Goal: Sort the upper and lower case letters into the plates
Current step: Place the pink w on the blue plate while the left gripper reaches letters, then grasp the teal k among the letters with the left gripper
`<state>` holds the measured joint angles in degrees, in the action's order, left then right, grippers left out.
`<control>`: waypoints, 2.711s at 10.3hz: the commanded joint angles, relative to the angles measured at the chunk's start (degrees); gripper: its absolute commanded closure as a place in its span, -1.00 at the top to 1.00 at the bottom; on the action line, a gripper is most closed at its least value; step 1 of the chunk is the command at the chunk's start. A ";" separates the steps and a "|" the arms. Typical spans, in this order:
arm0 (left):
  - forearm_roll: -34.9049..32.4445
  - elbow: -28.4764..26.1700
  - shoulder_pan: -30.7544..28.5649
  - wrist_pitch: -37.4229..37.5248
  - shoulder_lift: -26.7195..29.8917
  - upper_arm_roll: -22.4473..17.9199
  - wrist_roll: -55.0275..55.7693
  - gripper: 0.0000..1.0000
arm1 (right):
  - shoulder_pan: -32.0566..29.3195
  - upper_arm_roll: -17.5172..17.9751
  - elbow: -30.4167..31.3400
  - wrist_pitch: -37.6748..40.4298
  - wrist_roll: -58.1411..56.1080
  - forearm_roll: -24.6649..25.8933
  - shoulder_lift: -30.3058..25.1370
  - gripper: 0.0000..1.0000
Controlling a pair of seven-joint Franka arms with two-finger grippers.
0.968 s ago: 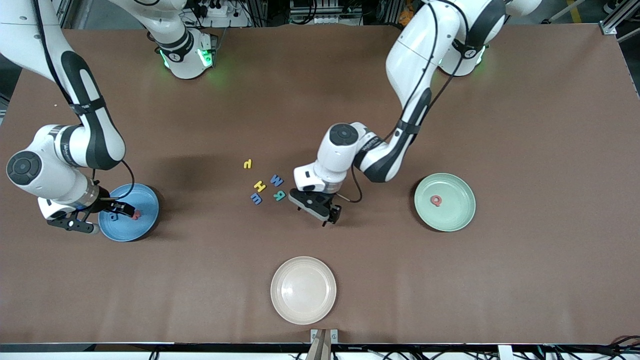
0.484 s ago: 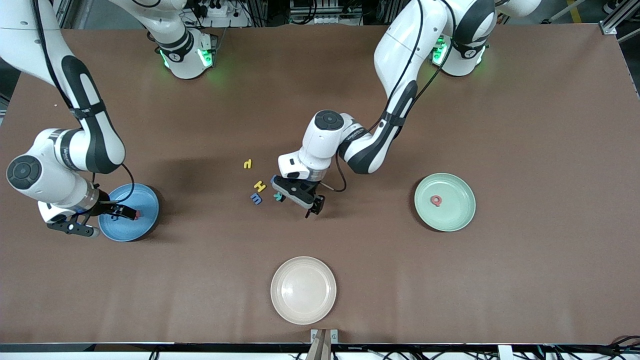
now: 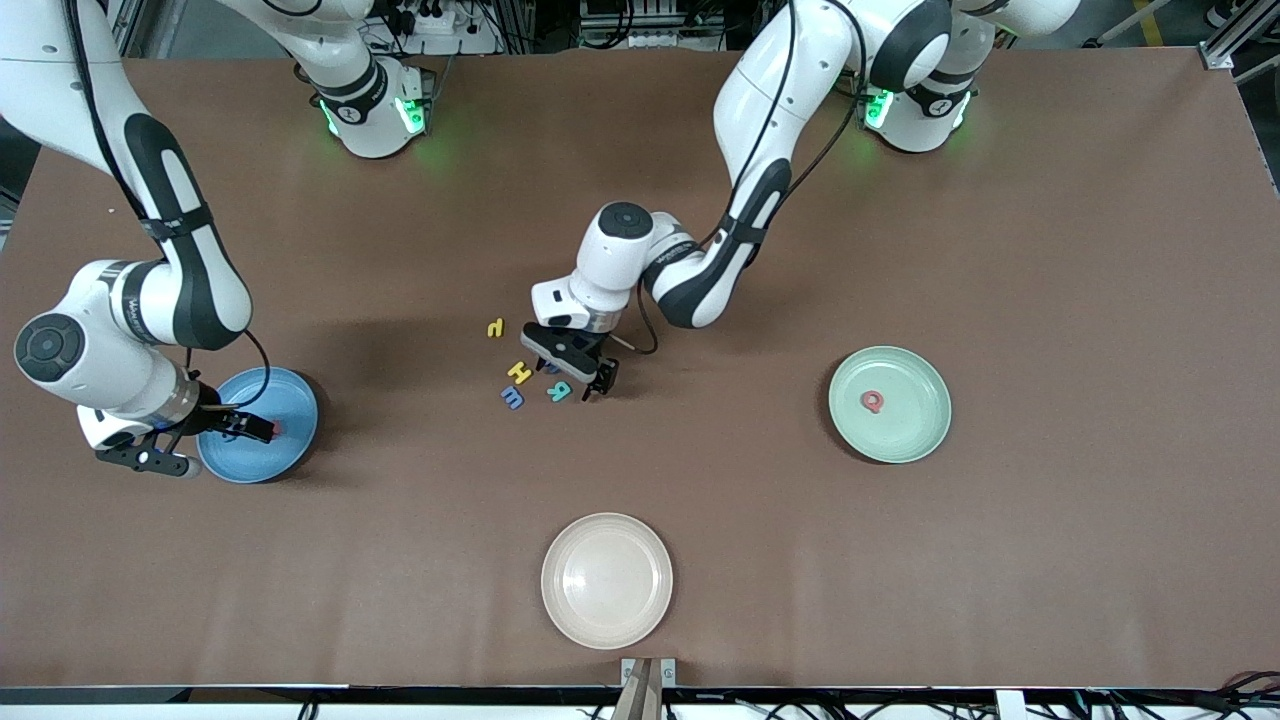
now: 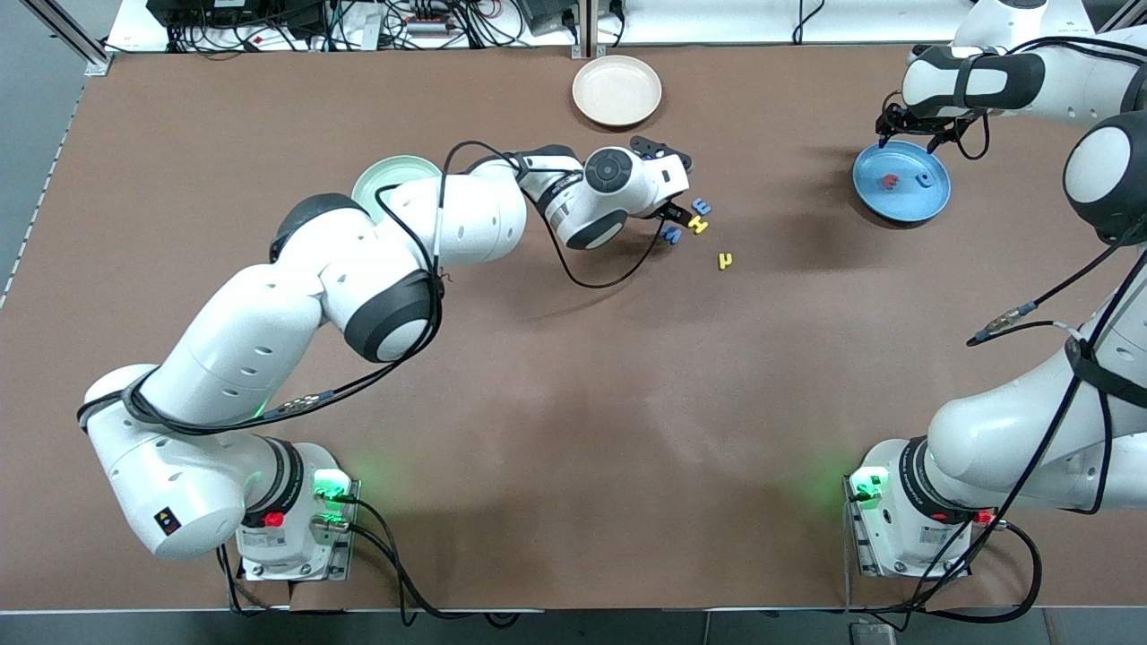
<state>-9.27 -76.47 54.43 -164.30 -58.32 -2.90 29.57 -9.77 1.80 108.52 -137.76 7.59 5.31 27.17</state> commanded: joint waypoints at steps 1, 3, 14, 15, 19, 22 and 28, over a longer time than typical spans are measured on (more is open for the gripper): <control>-3.39 1.50 0.24 -0.41 -0.83 -2.63 1.81 1.00 | -0.43 0.57 -1.11 0.83 0.24 0.75 0.52 1.00; -3.48 2.20 1.46 -0.41 -2.49 -4.21 1.89 1.00 | -0.34 0.57 -1.29 0.83 0.32 0.66 0.34 1.00; -3.30 3.79 3.23 -1.46 -4.53 -6.15 2.16 1.00 | 0.10 0.66 -5.24 7.16 0.50 0.66 0.17 1.00; -3.39 3.88 3.23 -1.46 -4.53 -6.24 2.16 1.00 | 0.19 0.66 -5.68 7.16 0.50 0.66 0.34 1.00; -3.39 3.88 3.23 -1.90 -4.35 -7.12 1.64 1.00 | 0.19 0.66 -5.60 8.47 0.50 0.66 0.17 1.00; -3.39 3.70 3.23 -3.30 -4.53 -7.03 1.54 1.00 | -0.34 0.57 -7.26 13.91 -0.12 0.75 -1.15 1.00; -3.48 3.70 3.49 -3.48 -5.23 -7.03 1.54 0.45 | -0.34 0.57 -8.67 14.54 0.41 0.66 -0.89 1.00</control>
<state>-11.24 -74.35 57.14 -166.97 -62.25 -8.78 29.68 -9.60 1.86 100.34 -124.21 7.59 5.35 26.86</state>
